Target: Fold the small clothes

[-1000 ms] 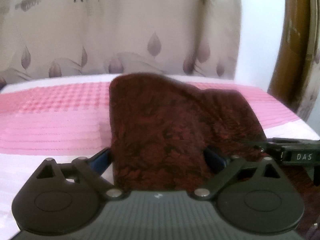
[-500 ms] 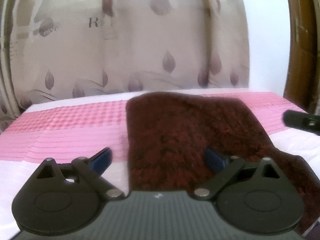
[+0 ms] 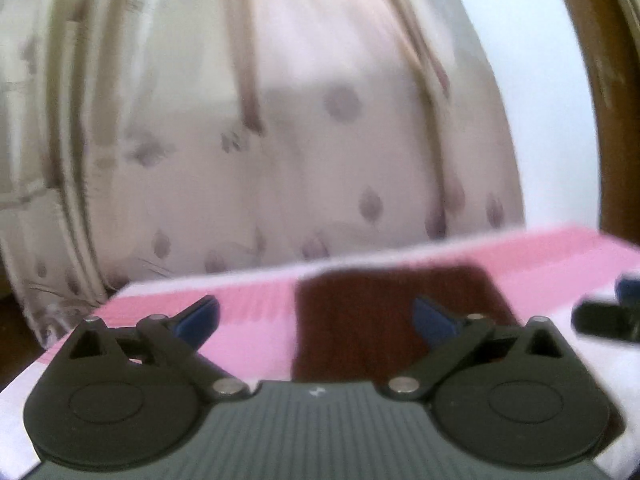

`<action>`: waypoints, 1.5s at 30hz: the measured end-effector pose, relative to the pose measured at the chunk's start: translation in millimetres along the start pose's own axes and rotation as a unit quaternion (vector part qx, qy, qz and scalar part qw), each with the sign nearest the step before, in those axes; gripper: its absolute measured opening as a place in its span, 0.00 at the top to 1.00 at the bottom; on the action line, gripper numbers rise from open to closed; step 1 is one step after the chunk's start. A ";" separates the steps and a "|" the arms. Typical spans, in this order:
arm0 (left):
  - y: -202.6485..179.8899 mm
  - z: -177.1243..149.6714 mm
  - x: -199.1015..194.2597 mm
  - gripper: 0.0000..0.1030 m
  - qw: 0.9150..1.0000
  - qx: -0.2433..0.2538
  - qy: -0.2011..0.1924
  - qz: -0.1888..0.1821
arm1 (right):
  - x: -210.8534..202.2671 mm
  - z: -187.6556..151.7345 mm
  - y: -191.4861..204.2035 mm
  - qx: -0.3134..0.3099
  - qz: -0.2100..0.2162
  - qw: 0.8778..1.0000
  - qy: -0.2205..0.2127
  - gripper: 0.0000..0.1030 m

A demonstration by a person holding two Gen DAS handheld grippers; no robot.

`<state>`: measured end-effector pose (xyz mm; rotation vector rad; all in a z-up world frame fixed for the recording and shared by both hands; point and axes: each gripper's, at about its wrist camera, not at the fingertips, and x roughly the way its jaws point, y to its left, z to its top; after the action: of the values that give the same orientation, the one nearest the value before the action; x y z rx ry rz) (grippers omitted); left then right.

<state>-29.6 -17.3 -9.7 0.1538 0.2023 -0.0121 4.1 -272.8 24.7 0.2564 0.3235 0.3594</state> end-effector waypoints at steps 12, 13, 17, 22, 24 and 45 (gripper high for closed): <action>-2.5 31.6 -49.5 0.00 0.996 0.007 -0.077 0.033 | -27.5 9.8 7.9 0.001 0.003 1.000 -0.024 0.02; -1.9 33.9 -51.5 0.00 0.997 0.004 -0.076 0.020 | -28.3 10.2 9.0 0.000 0.004 1.000 -0.024 0.02; 1.7 41.3 -49.8 0.00 0.999 -0.021 -0.034 -0.023 | -30.4 12.0 17.4 -0.017 -0.010 0.999 -0.026 0.01; 6.1 38.3 -41.4 0.00 0.999 -0.035 -0.010 -0.016 | -28.1 11.2 34.1 -0.060 -0.049 0.997 -0.019 0.00; 9.8 36.0 -37.9 0.00 0.999 -0.043 0.001 -0.013 | -27.5 10.5 37.8 -0.063 -0.055 0.996 -0.017 0.00; 14.0 12.3 -15.3 0.00 0.998 -0.053 0.043 -0.014 | -17.2 4.8 43.7 -0.063 -0.064 0.996 0.018 0.00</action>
<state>-41.8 -5.4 7.5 0.0456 0.2897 -0.0234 -22.6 -240.7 46.7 0.1043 0.3498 0.2572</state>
